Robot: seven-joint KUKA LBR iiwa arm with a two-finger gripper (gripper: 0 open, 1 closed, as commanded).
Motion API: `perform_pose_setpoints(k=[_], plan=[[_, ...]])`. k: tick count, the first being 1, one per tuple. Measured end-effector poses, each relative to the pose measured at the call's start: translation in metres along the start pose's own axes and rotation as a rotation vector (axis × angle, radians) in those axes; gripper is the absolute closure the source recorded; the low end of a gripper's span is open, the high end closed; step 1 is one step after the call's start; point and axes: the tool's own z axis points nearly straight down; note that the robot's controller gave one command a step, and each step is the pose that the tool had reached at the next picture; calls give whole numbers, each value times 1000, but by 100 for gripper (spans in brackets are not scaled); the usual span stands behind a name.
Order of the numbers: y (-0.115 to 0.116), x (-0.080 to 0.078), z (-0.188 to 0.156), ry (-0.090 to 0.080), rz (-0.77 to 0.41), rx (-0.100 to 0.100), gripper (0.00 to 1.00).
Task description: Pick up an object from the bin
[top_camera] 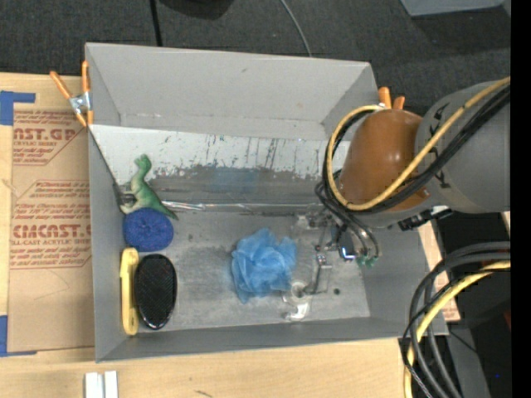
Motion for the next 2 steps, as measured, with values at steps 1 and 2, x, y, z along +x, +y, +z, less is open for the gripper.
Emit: perform_pose_setpoints(k=[1, 2], plan=[[0, -2, -4, -7, -1, 0, 0], [15, -23, 18, -10, 63, 0, 0]])
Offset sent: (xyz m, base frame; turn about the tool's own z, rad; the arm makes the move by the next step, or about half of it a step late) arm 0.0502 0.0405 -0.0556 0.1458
